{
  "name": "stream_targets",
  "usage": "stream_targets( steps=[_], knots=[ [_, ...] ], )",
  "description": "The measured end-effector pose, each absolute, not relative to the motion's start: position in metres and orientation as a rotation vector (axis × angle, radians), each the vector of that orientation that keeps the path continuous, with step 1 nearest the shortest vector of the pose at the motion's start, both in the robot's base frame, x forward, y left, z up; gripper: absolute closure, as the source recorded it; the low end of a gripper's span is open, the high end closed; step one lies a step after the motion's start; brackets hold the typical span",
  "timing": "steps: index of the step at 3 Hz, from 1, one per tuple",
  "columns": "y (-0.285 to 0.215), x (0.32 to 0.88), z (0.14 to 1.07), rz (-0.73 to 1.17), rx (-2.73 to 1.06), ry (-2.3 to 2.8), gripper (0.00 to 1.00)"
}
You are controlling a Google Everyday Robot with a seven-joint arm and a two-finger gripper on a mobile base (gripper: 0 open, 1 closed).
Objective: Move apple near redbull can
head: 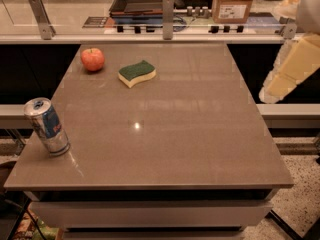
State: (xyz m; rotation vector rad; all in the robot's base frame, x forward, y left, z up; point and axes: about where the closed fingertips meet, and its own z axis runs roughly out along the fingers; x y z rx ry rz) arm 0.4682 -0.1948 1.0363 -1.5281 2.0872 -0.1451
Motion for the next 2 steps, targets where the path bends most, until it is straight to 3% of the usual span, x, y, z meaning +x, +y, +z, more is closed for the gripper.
stream_targets(
  steps=[2],
  knots=[
    [-0.143,0.521,1.051,0.164,-1.398,1.790,0.00]
  ],
)
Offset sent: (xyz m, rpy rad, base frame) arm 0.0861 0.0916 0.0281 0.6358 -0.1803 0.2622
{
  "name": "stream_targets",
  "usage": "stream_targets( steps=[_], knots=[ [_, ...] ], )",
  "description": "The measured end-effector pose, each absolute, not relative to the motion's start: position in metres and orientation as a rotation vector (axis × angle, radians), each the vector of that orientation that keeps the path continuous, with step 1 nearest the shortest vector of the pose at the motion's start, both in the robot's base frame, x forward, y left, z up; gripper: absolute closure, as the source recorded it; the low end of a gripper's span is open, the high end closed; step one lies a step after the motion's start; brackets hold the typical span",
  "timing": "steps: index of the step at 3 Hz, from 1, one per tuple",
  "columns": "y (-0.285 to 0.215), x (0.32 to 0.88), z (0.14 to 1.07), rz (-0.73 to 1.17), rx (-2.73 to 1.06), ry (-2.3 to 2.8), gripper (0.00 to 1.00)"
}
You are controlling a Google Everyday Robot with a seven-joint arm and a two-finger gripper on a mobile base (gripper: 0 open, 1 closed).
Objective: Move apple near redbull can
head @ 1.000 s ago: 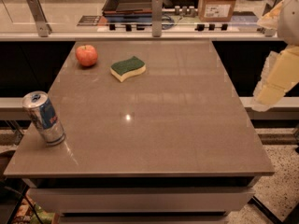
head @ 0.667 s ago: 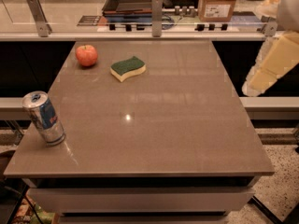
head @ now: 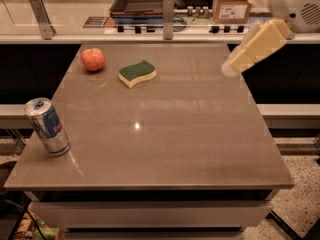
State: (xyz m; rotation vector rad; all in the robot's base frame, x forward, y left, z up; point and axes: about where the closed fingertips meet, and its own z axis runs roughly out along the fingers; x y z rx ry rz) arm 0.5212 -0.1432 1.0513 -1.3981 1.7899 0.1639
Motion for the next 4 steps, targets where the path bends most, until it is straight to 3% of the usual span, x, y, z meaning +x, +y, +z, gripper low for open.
stream_targets(
  steps=[2,4],
  knots=[
    [-0.080,0.567,1.064,0.367,-1.298,1.622,0.00],
    [-0.077,0.573,1.066,0.353,-1.263,1.620,0.00]
  ],
)
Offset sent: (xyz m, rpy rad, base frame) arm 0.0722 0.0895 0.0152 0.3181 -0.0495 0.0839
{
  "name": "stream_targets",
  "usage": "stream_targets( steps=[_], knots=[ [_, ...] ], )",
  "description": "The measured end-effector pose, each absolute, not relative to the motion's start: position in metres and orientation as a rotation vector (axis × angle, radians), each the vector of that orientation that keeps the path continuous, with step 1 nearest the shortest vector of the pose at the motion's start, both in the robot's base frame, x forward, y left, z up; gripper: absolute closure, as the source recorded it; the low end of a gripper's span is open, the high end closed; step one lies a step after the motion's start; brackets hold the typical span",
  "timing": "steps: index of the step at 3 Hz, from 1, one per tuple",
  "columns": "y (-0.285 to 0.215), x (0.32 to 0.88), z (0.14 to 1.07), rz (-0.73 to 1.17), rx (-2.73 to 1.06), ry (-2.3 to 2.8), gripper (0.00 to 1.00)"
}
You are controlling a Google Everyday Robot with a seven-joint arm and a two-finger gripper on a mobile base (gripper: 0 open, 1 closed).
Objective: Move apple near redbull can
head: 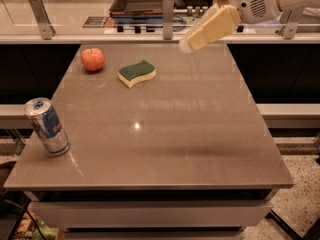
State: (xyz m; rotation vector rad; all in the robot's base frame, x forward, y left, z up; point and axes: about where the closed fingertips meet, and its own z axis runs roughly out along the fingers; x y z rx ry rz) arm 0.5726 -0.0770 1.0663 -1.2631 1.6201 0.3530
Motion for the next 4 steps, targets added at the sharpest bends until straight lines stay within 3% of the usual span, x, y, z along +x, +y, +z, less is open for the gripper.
stream_targets(
  steps=[4],
  knots=[
    [0.071,0.617,1.014,0.440,-1.266,1.560,0.00]
  ],
)
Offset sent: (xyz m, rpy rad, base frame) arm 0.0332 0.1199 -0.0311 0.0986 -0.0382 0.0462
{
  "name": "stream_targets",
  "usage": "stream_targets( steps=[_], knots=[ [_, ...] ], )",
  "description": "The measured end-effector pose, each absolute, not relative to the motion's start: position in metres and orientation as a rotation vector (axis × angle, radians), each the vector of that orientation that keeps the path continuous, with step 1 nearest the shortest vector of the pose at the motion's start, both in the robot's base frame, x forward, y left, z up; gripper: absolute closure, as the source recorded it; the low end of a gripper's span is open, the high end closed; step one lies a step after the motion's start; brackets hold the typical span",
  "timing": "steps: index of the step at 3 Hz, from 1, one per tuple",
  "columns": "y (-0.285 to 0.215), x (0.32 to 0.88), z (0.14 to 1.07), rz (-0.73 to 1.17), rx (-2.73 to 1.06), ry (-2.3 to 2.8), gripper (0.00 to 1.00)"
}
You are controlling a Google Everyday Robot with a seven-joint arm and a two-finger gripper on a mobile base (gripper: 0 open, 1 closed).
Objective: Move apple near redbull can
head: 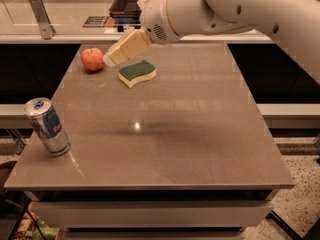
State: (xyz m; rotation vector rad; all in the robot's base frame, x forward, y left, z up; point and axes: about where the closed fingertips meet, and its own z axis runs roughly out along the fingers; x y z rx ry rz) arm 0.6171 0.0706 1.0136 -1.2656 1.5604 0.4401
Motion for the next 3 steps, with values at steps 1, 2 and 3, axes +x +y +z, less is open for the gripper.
stream_targets(
  steps=[1,2,3],
  knots=[
    [0.086,0.648,0.995,0.439,-1.214,1.603,0.00],
    [0.093,0.677,0.984,0.416,-1.115,1.650,0.00],
    [0.103,0.701,0.978,0.392,-1.023,1.672,0.00]
  ],
)
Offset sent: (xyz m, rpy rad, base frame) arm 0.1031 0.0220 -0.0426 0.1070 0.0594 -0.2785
